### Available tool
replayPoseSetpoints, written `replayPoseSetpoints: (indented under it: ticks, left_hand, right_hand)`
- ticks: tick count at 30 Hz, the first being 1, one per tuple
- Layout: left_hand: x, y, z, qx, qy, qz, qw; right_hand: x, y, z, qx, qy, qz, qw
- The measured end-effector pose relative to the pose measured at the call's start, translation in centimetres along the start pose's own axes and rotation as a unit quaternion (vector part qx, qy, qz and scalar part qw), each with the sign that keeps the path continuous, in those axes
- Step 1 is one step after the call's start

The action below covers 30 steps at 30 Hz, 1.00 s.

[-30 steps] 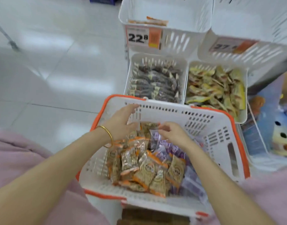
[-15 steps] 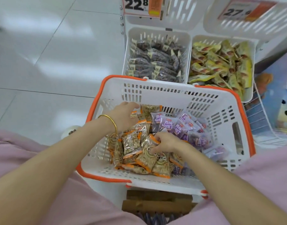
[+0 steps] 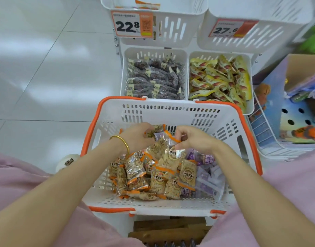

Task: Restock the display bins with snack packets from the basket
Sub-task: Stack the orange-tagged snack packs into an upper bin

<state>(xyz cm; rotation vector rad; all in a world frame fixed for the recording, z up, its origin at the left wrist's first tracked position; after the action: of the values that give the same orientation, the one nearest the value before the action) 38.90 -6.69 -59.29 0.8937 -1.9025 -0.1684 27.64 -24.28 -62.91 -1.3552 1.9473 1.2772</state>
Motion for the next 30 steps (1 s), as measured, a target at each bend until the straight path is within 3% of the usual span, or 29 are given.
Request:
replayPoseSetpoints:
  ticks: [5,12,14,19,21,24,30]
  left_hand:
    - [0.8,-0.2,1.0,-0.015,0.055,0.022,0.998]
    - [0.6,-0.5,-0.9,0.058,0.036,0.011,0.998]
    - [0.8,-0.6,-1.5,0.092,0.077,0.018,0.993]
    - [1.1,-0.9,-1.8,0.109,0.180,0.016,0.977]
    - [1.3,-0.7,-1.8,0.090,0.235,0.005,0.968]
    - [2.1,-0.1,-1.4,0.022,0.376,-0.033,0.926]
    - [3.0,0.4,-1.1,-0.110,0.375,-0.040,0.919]
  right_hand:
    - [-1.5,0.9,-1.7,0.017,-0.064,-0.046,0.997]
    - [0.8,1.0,-1.1,-0.085,-0.050,0.031,0.995]
    - [0.8,1.0,-1.2,-0.077,-0.027,0.038,0.996]
    - [-1.1,1.2,-2.1,-0.008,-0.104,-0.027,0.994]
    - [-1.9,1.3,-2.4,0.029,-0.152,-0.063,0.986]
    - [-2.9,1.2,-2.4,0.069,-0.222,-0.103,0.967]
    - [-3.4,0.6,-2.2,0.152,-0.240,-0.073,0.956]
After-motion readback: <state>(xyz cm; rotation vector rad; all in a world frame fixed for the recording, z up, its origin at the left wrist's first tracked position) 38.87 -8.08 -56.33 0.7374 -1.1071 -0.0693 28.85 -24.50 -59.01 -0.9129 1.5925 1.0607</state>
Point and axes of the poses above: each hand's wrist, its own y-axis away from the middle knuckle, its own z-axis out of the palm, x = y × z, the point moved 1 cm from there along -y, towards the middle knuckle, and after that the axes turned 12 degrees about y, right-handed, at the moved point
